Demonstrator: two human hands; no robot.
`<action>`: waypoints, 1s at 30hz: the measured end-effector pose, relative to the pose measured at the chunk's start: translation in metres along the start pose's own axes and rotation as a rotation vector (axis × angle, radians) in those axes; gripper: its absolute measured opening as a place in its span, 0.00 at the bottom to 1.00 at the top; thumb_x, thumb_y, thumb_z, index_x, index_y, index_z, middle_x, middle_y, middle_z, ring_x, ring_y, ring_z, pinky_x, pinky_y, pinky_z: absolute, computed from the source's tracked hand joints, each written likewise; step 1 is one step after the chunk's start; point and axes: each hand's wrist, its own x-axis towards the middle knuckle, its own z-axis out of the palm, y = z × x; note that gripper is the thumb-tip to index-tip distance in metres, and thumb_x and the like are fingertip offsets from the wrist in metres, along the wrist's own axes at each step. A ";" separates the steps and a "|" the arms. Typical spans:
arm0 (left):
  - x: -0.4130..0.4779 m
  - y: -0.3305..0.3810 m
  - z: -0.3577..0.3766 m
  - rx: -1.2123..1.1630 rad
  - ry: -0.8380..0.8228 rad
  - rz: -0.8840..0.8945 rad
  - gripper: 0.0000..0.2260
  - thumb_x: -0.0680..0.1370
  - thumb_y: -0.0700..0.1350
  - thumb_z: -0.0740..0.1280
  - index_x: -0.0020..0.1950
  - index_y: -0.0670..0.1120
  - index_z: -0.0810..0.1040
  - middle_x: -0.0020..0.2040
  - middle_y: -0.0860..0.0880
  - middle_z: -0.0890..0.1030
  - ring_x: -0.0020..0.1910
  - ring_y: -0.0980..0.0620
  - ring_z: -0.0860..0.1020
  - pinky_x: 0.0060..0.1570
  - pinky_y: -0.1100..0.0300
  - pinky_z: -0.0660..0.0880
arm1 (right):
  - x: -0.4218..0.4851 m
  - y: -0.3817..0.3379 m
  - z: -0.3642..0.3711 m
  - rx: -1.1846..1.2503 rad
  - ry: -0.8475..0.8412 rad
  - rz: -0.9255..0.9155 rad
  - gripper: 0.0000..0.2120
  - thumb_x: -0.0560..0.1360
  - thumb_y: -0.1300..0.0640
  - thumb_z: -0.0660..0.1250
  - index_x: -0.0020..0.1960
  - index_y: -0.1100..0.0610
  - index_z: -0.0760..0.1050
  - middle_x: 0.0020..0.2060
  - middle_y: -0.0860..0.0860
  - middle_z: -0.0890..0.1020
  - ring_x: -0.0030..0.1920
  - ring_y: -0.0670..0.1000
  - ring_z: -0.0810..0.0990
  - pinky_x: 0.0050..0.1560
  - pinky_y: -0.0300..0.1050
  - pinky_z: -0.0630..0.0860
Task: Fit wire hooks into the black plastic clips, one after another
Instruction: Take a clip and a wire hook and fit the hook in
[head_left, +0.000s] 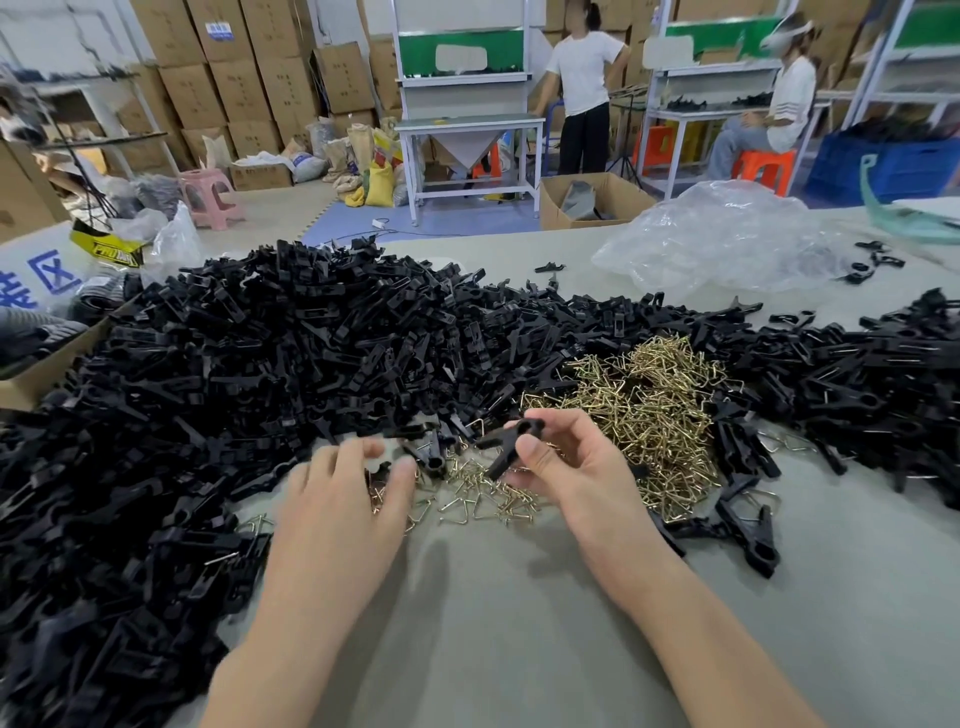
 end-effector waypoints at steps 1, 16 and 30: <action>-0.002 -0.003 -0.001 0.180 -0.073 -0.033 0.27 0.78 0.67 0.54 0.69 0.52 0.71 0.64 0.50 0.75 0.65 0.47 0.71 0.65 0.50 0.67 | 0.000 0.000 0.000 0.004 0.026 -0.008 0.09 0.77 0.66 0.70 0.55 0.56 0.80 0.47 0.53 0.81 0.45 0.50 0.86 0.47 0.42 0.83; -0.006 0.001 0.012 0.228 -0.105 0.068 0.08 0.81 0.57 0.60 0.54 0.56 0.75 0.52 0.55 0.73 0.54 0.51 0.73 0.53 0.55 0.72 | -0.004 0.002 0.006 -0.132 0.008 -0.018 0.08 0.78 0.62 0.70 0.56 0.53 0.78 0.49 0.54 0.79 0.43 0.49 0.85 0.45 0.41 0.82; -0.005 0.007 0.014 -0.106 0.028 0.118 0.06 0.79 0.43 0.67 0.48 0.54 0.74 0.47 0.57 0.77 0.48 0.53 0.76 0.49 0.53 0.74 | 0.001 0.006 0.003 0.010 -0.064 0.049 0.09 0.78 0.62 0.70 0.57 0.55 0.78 0.45 0.49 0.87 0.42 0.49 0.85 0.45 0.40 0.81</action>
